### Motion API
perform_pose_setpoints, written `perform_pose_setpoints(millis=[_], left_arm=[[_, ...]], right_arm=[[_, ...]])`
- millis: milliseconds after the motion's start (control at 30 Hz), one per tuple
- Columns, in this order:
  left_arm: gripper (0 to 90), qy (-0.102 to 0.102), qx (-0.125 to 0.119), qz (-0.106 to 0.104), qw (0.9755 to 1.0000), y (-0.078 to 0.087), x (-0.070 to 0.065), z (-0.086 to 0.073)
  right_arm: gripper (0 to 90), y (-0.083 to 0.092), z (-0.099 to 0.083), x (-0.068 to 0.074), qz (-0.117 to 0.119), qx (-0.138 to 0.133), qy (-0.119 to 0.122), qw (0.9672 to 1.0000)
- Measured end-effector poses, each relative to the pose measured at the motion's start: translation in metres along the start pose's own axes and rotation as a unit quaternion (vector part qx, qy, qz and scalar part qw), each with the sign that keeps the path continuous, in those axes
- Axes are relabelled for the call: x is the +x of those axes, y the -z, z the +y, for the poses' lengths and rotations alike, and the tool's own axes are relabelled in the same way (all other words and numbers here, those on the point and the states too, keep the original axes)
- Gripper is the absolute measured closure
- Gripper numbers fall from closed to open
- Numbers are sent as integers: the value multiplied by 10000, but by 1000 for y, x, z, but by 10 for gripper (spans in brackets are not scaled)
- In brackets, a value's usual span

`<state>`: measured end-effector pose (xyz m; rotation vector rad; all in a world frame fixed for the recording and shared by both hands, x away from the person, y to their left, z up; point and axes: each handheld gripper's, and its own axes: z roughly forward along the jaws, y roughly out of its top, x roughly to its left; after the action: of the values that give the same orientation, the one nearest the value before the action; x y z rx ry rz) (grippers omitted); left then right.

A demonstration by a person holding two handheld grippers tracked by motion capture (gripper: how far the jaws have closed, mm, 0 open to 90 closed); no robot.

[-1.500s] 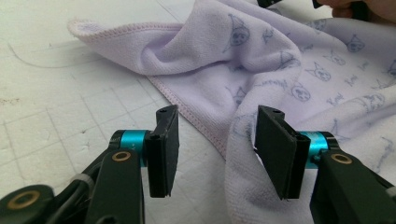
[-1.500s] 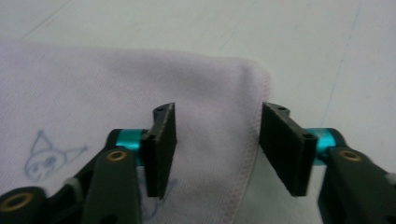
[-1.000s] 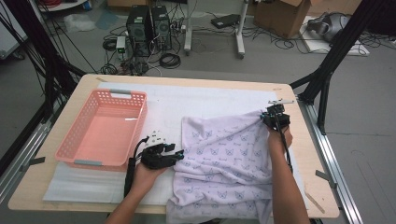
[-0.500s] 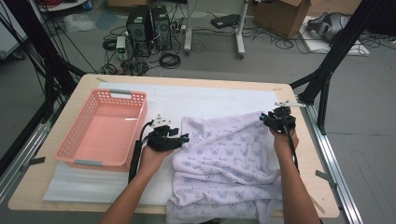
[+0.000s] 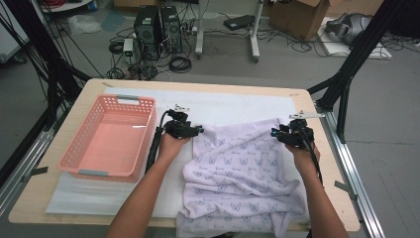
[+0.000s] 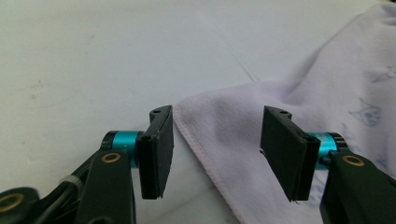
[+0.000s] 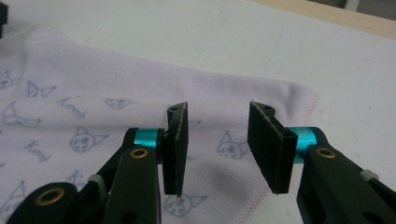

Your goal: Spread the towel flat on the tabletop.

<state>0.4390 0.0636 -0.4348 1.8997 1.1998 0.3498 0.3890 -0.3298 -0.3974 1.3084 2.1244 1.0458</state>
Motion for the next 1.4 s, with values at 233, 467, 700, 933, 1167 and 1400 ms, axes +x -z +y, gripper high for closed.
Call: perform_pose_setpoints(millis=[233,467,700,933,1167,1400], left_arm=[[401,-541,403,154,9976,-24,-9,7],[784,-949,449,260,9941,-23,-13,8],[864,-520,-497,1145,9908,-4,7,24],[552,179,-584,1051,9926,2,26,23],[444,112,-436,607,9971,5,14,14],[433,-48,-413,210,9989,9,7,9]], right_arm=[[591,5,-6,-3,-115,-109,9,9999],[594,9,-13,-7,-149,-142,-107,9997],[594,5,-14,-3,-118,-134,-32,9998],[584,-3,-16,-5,-98,-94,-134,9998],[551,-16,-19,-7,-160,175,-181,9996],[573,-38,-28,-14,-176,532,-368,9977]])
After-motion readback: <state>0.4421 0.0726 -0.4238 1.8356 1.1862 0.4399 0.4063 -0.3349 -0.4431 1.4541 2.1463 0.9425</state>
